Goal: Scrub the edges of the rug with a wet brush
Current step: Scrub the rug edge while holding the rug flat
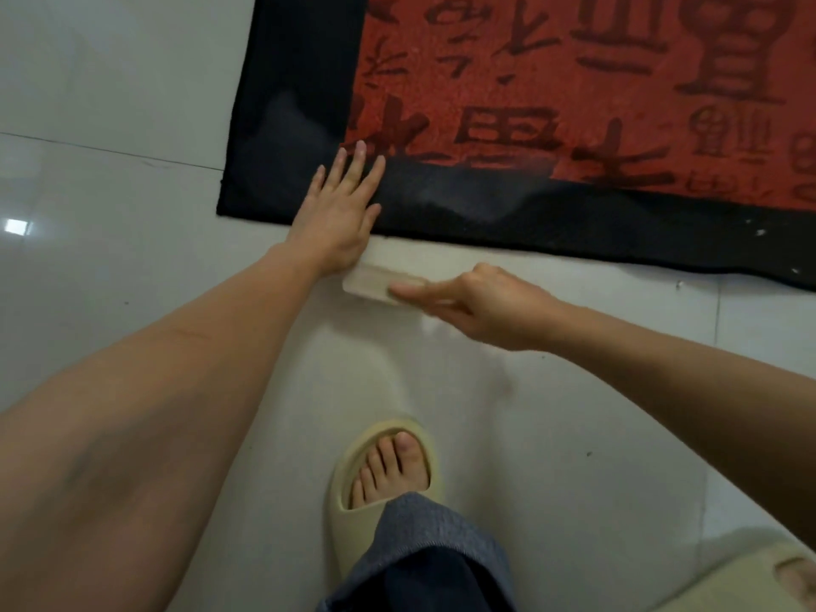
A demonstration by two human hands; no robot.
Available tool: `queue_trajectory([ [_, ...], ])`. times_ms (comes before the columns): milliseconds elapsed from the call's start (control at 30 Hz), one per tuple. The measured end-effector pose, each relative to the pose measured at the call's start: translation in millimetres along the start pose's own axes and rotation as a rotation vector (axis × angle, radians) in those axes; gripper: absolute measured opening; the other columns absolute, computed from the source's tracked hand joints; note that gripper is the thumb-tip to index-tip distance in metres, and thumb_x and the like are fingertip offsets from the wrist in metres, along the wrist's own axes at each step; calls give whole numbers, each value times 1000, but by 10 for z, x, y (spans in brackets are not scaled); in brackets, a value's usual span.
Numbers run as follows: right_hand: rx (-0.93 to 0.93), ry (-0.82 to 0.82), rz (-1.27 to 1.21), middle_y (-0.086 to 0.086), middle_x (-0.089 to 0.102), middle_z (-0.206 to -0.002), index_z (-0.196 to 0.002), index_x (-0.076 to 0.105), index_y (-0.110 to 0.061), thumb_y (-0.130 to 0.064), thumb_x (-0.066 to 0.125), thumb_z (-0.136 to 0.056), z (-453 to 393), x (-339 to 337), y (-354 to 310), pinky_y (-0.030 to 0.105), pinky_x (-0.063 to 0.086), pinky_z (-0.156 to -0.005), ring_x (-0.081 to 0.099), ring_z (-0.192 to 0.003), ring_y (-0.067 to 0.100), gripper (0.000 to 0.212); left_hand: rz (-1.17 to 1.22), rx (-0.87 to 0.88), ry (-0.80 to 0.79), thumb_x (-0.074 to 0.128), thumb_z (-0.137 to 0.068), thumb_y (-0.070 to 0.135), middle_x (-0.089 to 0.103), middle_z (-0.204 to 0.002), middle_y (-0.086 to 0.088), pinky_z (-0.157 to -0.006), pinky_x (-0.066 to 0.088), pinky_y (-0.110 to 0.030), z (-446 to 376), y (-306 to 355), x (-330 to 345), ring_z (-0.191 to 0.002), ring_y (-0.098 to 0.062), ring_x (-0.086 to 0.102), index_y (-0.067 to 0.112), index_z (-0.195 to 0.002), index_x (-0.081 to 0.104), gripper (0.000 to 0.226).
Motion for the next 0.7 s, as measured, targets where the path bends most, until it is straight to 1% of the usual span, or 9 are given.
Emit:
queue_trajectory([
  [67,77,238,-33,3,73,-105,-137,46,-48,-32,49,-98,-119,-73,108,34,52,-77,69,-90,23,41,65,-187,63,31,-106,29,-4,-164,-10,-119,-1,-49,-7,-94,-54,-151,-31,-5,19,-157,14,55],
  [133,250,529,-142,12,70,-111,-138,48,-41,-26,50,-98,-218,-83,224,41,51,-85,66,-99,31,43,123,-323,51,31,-106,32,-6,-164,-10,-119,-1,-53,-8,-246,-92,-150,-33,-7,21,-157,13,55],
  [233,446,685,-268,16,67,-116,-142,43,-39,-22,46,-100,-306,5,261,48,48,-92,62,-105,36,45,43,-284,-23,33,-105,32,-9,-164,-6,-117,-4,-56,61,-348,-110,-151,-30,-8,24,-157,6,59],
  [300,383,578,-164,19,69,-107,-145,39,-39,-21,44,-100,-319,72,134,48,50,-83,63,-95,39,48,31,-281,-4,32,-105,33,-9,-164,-4,-116,-4,-59,119,-338,-89,-151,-28,-8,25,-157,4,60],
  [400,118,194,-23,12,69,-86,-144,33,-49,-32,40,-102,-192,255,-182,43,51,-69,64,-71,30,46,24,-249,18,31,-106,33,-7,-164,-6,-118,0,-55,225,-385,-55,-151,-28,-5,21,-157,5,59],
  [433,64,161,9,12,70,-84,-143,34,-50,-34,39,-101,-182,236,-220,43,52,-68,65,-70,30,45,9,-215,29,32,-106,32,-6,-164,-8,-119,1,-52,259,-425,-45,-151,-29,-4,19,-157,7,58],
  [567,306,555,-65,24,68,-105,-142,43,-38,-22,43,-98,-655,-143,-3,51,50,-81,63,-92,44,47,-7,-200,48,34,-106,30,-1,-163,-17,-121,7,-43,394,-624,-23,-150,-35,0,13,-157,11,59],
  [600,331,534,-41,24,67,-108,-142,44,-37,-21,43,-98,-734,-121,-54,50,49,-84,62,-95,45,47,-13,-224,48,34,-106,32,-2,-163,-17,-121,7,-43,414,-625,-16,-150,-34,0,14,-157,10,59],
  [700,51,227,-44,18,69,-109,-140,44,-42,-26,46,-98,-712,242,-421,45,52,-80,65,-94,39,46,-7,-301,45,30,-106,34,-5,-164,-11,-121,2,-42,553,-731,-8,-151,-29,-3,18,-157,4,60],
])
Point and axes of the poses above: each hand's wrist, its own z-axis away from the middle knuckle, its own x-axis out of the palm, y = z × x, the point moved 2 cm from there along -z, towards the middle knuckle
